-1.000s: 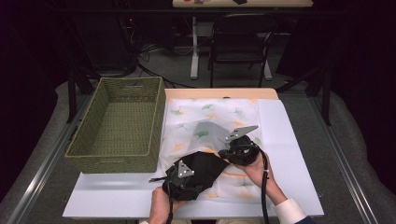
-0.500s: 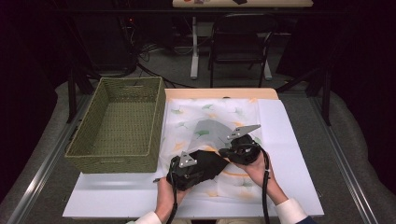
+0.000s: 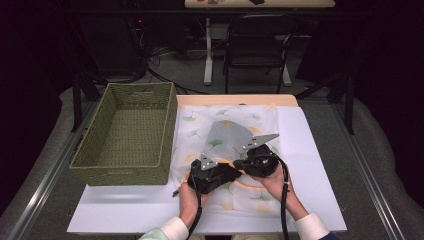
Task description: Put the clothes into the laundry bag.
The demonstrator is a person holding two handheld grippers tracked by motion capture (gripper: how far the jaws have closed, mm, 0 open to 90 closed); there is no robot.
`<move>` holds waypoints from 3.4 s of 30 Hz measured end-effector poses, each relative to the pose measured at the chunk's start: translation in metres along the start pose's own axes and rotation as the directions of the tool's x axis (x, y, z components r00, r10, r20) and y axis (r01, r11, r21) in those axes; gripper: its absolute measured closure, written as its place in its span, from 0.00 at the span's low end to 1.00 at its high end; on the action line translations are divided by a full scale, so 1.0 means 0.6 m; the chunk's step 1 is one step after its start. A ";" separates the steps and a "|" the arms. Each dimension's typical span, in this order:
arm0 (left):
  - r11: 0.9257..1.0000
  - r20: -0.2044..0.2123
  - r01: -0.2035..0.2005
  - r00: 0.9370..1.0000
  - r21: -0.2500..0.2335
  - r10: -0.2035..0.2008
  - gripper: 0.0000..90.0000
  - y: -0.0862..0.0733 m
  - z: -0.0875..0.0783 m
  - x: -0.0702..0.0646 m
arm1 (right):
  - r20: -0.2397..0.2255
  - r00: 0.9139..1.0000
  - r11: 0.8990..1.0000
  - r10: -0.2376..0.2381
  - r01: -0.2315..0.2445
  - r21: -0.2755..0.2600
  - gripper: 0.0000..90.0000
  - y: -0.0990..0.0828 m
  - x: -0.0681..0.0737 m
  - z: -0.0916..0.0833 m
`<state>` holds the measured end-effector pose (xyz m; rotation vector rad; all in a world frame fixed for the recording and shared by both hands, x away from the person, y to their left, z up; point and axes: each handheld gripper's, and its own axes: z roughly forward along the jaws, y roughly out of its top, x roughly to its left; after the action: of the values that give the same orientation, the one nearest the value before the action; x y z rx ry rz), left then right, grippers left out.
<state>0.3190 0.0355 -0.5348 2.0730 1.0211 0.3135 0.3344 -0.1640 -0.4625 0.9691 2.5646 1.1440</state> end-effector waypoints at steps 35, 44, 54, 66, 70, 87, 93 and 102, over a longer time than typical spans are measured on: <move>0.999 -0.010 0.029 1.000 0.013 -0.029 0.89 -0.022 -0.009 -0.007 | 0.002 1.000 1.000 -0.001 0.001 0.013 0.99 -0.006 -0.004 0.005; 0.998 -0.042 0.051 0.998 -0.032 -0.052 0.89 0.016 0.014 -0.002 | 0.003 1.000 1.000 0.003 -0.003 -0.005 0.99 -0.002 0.000 -0.001; 0.997 -0.073 0.065 0.995 -0.036 -0.068 0.84 0.021 0.041 -0.002 | -0.004 1.000 1.000 0.021 -0.021 -0.007 0.99 -0.004 -0.005 -0.001; 0.997 0.009 -0.028 1.000 0.076 0.028 0.45 -0.007 -0.019 0.016 | 0.000 1.000 1.000 0.024 -0.024 -0.001 0.99 -0.008 -0.010 0.001; 0.995 0.017 -0.035 0.999 0.095 0.033 0.43 -0.021 -0.061 0.032 | 0.002 1.000 1.000 0.025 -0.025 0.001 0.99 -0.007 -0.008 0.001; 0.975 -0.080 -0.003 0.997 0.221 0.021 0.71 -0.069 -0.094 0.099 | -0.001 1.000 1.000 0.026 -0.026 0.013 0.99 -0.007 -0.008 0.004; 0.970 -0.080 -0.027 0.996 0.240 0.047 0.84 -0.072 -0.085 0.098 | -0.003 1.000 1.000 0.026 -0.026 0.016 0.99 -0.008 -0.007 0.006; 0.972 -0.039 -0.053 0.997 0.230 0.063 0.94 -0.066 -0.090 0.093 | -0.004 1.000 1.000 0.026 -0.026 0.016 0.99 -0.008 -0.007 0.006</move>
<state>0.3048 0.1214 -0.5353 2.3162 1.0677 0.2854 0.3369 -0.1667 -0.4688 1.0079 2.5759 1.1350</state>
